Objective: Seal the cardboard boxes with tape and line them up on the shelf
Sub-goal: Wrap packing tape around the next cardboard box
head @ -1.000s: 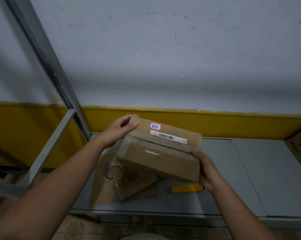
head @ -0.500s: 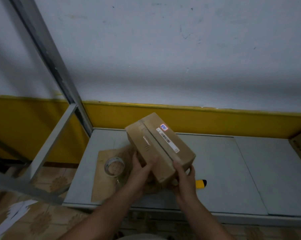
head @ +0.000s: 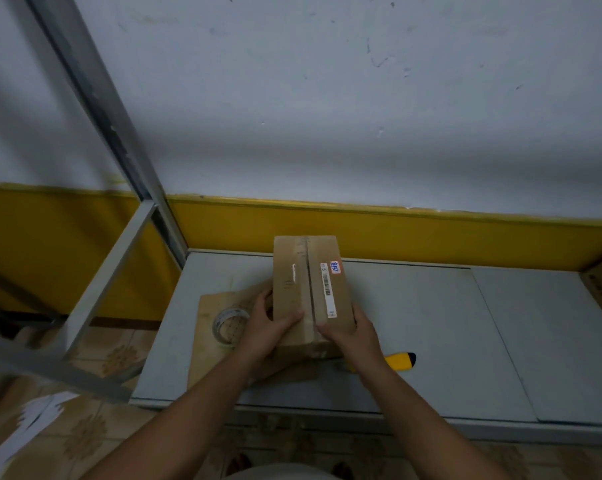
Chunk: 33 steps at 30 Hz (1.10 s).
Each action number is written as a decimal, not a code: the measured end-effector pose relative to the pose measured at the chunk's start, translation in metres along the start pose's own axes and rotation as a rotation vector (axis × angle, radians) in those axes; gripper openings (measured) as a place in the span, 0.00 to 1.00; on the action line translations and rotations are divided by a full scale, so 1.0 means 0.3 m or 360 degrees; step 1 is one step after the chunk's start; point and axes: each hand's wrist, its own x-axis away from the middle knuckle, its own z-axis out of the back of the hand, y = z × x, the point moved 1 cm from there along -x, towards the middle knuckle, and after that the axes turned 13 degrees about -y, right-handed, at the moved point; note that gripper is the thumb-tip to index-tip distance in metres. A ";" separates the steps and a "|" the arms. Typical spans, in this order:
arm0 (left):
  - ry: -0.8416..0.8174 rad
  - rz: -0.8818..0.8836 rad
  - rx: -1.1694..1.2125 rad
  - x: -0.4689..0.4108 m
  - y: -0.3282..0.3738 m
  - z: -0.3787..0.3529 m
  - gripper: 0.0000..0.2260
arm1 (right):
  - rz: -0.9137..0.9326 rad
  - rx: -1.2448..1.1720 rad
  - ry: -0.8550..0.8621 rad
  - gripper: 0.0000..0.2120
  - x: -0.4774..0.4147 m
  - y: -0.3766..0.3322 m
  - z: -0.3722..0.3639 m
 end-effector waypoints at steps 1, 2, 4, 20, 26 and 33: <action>0.0034 -0.0009 -0.0054 -0.001 -0.006 -0.005 0.46 | 0.0010 0.0007 0.0004 0.32 -0.010 0.007 -0.009; 0.0059 -0.0025 -0.0106 -0.001 -0.012 -0.013 0.44 | 0.0012 0.0019 0.0003 0.33 -0.018 0.015 -0.016; 0.0065 -0.0076 -0.0152 -0.001 -0.023 -0.029 0.36 | -0.0006 0.0029 -0.0015 0.33 -0.030 0.031 -0.027; 0.0080 -0.0271 -0.0809 0.025 -0.024 0.067 0.24 | 0.0110 0.0180 -0.0047 0.37 -0.014 0.036 -0.013; 0.0198 -0.0081 -0.1451 0.066 -0.109 0.247 0.22 | 0.0150 0.0182 -0.0062 0.28 -0.001 0.031 0.003; 0.0213 -0.0040 -0.1906 0.079 -0.188 0.339 0.11 | 0.0152 0.0254 0.0045 0.32 0.005 0.002 0.022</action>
